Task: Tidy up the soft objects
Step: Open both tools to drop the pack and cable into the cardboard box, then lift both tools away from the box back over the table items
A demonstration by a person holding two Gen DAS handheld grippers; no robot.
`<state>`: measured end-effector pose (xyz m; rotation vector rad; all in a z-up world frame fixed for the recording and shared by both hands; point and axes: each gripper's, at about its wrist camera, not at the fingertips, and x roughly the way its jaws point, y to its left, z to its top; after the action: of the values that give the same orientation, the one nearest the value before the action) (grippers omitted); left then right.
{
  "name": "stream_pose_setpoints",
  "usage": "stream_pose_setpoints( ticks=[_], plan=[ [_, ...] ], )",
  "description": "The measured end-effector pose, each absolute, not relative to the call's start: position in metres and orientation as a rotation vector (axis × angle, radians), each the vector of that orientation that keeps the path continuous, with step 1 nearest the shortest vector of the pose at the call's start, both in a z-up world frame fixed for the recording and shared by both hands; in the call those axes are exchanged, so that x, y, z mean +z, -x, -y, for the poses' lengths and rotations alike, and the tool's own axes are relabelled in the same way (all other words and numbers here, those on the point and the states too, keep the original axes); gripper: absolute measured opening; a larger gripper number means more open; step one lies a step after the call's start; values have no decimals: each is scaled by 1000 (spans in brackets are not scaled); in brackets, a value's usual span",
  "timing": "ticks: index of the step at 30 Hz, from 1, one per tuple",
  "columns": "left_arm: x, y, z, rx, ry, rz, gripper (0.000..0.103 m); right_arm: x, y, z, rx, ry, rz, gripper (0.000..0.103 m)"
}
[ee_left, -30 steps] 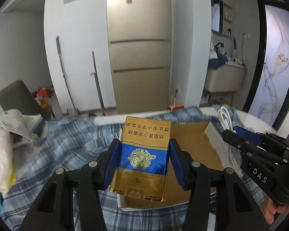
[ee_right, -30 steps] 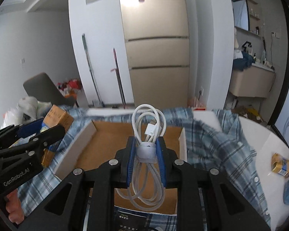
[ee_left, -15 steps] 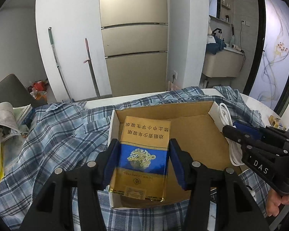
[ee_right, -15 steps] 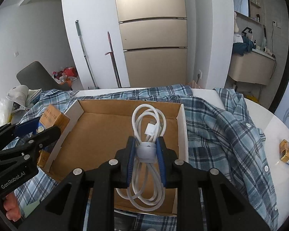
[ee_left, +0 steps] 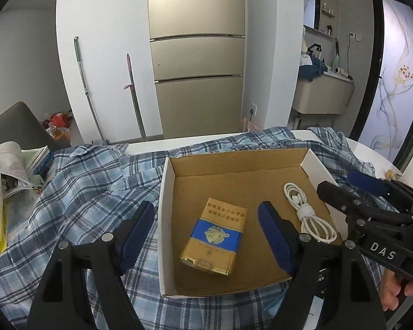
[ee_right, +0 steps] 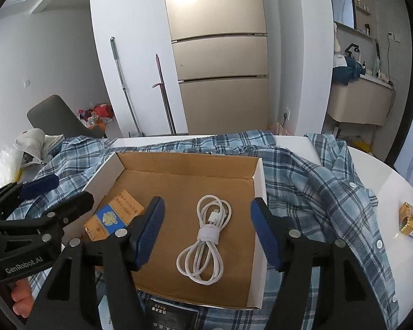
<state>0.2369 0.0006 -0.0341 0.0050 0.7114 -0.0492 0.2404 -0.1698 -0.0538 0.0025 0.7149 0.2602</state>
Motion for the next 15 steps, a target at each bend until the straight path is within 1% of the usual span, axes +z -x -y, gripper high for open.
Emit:
stream_pose_setpoints(
  ticks=[10,15],
  plan=[
    [-26,-233,1,-48,-5,-698,80,-49,-239,172,256,-1,-704,64],
    [-2,-218,1,-56,-3,-620,80,-31,-231,177,256,-24,-687,64]
  ],
)
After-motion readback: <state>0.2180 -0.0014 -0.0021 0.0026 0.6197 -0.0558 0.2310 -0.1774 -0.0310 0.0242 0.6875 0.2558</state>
